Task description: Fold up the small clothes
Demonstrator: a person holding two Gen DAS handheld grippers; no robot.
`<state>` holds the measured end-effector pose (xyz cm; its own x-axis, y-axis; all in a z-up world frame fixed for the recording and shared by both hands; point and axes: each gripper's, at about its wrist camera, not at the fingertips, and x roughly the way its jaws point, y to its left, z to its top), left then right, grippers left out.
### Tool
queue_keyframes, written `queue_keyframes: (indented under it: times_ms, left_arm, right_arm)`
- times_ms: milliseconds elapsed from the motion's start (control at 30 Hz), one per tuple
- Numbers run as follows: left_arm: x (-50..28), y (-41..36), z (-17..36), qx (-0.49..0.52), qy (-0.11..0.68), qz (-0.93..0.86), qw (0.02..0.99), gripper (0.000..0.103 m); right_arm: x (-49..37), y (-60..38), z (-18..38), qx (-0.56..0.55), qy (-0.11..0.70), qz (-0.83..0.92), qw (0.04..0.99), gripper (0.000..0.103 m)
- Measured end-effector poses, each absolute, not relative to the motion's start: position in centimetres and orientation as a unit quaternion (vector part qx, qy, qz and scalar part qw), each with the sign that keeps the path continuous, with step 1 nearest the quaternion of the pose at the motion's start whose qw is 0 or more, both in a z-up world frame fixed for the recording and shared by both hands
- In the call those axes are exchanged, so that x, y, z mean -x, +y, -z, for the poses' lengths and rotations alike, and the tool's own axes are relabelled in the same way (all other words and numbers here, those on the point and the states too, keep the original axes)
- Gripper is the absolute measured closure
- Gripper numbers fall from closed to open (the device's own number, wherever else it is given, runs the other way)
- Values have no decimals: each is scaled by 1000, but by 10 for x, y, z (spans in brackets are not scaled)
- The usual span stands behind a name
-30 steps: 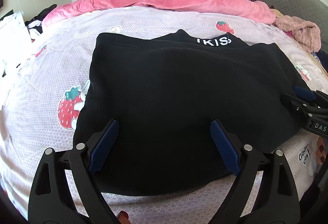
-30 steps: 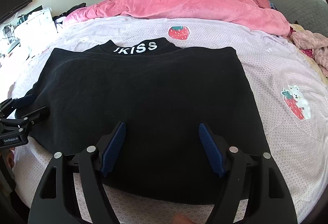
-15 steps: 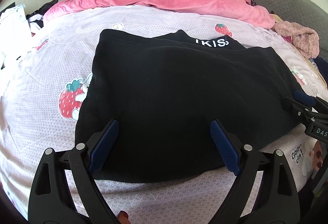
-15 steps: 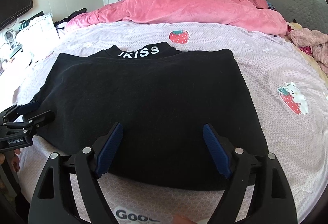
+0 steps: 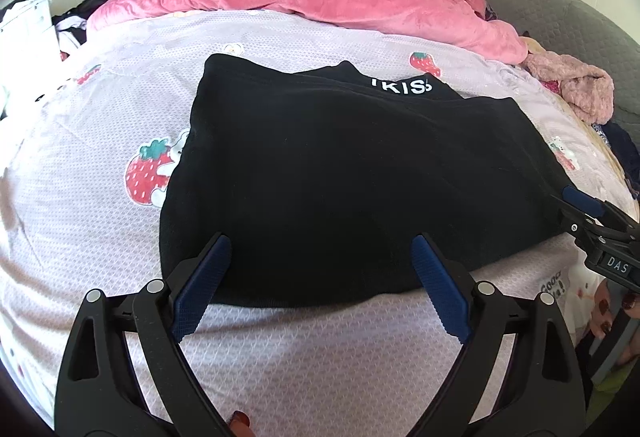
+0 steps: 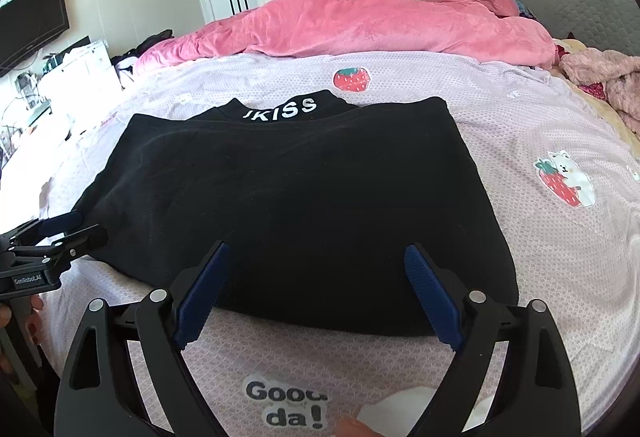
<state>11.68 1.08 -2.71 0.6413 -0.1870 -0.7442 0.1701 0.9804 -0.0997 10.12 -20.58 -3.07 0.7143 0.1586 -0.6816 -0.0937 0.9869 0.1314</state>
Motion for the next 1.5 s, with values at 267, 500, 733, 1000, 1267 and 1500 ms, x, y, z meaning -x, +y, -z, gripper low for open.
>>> queue_keyframes:
  times_ms: [267, 500, 733, 1000, 1267, 1500]
  left_arm:
    - [-99, 21, 12, 29, 394, 98, 914, 10]
    - [-90, 39, 4, 39, 391, 85, 916, 10]
    - [-78, 59, -5, 42, 379, 66, 922, 10]
    - [-76, 92, -10, 67, 369, 36, 926, 10]
    - [-78, 119, -12, 87, 360, 10, 929, 10]
    - [-80, 144, -8, 120, 354, -7, 928, 10]
  right_arm:
    - [-88, -205, 25, -52, 365, -79, 926, 12]
    - [-76, -198, 16, -49, 351, -87, 931, 5]
    - [-64, -191, 6, -44, 336, -91, 936, 5]
    - [-55, -167, 0, -22, 331, -105, 937, 5]
    - [-54, -127, 1, 7, 337, -138, 931, 5]
    - [-53, -80, 7, 61, 337, -168, 925, 5]
